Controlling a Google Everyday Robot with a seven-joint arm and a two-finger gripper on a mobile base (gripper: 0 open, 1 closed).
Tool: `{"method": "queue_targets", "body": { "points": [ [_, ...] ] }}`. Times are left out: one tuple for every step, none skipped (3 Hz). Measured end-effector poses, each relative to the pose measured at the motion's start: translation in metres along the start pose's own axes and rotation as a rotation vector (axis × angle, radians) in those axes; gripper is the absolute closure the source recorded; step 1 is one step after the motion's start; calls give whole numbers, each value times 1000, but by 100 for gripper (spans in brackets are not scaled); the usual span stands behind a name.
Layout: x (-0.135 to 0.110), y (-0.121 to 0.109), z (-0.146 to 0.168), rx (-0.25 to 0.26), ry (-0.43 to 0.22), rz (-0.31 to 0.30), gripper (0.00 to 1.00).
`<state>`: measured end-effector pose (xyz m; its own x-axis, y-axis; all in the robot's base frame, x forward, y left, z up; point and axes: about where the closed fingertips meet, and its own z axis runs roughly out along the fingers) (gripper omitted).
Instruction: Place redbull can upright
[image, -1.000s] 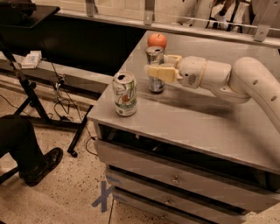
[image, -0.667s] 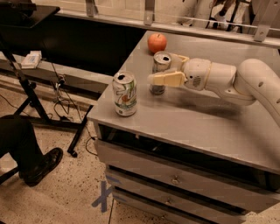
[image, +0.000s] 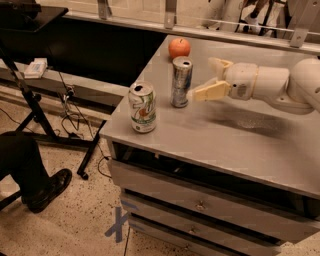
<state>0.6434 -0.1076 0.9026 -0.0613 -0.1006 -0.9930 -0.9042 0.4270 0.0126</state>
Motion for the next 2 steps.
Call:
{"method": "queue_targets", "body": {
  "points": [
    [-2,-26,-45,35,89,-69,0],
    [-16,-61,-109,124,218,-128,0]
  ]
}}
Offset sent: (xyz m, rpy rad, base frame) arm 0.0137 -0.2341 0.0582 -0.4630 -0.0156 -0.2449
